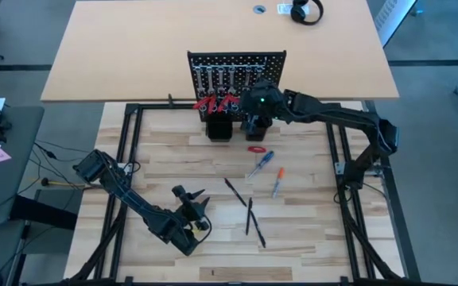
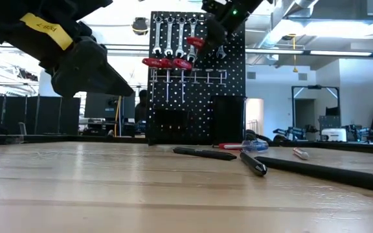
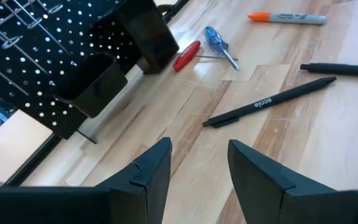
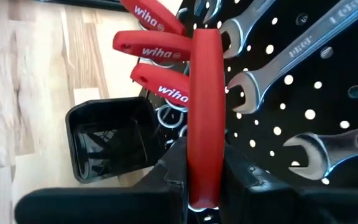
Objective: Hang tools onto peg board
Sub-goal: Hang the allen wrench on the peg board
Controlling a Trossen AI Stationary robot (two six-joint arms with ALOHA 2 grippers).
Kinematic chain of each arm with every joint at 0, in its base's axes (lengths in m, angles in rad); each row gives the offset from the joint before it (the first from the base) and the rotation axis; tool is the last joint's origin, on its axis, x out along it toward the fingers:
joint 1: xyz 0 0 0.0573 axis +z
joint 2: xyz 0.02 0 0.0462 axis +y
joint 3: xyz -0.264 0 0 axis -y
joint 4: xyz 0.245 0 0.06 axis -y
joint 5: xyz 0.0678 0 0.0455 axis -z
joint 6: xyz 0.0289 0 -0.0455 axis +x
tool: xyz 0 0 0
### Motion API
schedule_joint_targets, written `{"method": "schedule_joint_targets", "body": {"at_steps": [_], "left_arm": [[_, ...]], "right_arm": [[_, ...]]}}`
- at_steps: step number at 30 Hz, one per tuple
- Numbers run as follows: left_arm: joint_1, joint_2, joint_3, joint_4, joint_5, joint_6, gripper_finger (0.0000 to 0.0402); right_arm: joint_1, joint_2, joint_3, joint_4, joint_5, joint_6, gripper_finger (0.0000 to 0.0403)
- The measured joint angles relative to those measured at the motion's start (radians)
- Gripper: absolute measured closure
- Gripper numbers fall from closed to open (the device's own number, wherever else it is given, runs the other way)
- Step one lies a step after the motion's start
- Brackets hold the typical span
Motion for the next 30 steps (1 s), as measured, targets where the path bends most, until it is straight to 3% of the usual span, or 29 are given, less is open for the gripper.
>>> {"method": "schedule_joint_targets", "body": {"at_steps": [13, 30], "left_arm": [[0.0, 0.0, 0.0, 0.051, -0.003, 0.054, 0.0251], [0.0, 0.0, 0.0, 0.079, -0.003, 0.081, 0.0251]], "right_arm": [[0.016, -0.089, 0.032, -0.043, -0.006, 0.027, 0.0349], [-0.044, -0.062, 0.032, -0.118, -0.114, 0.08, 0.0349]]}}
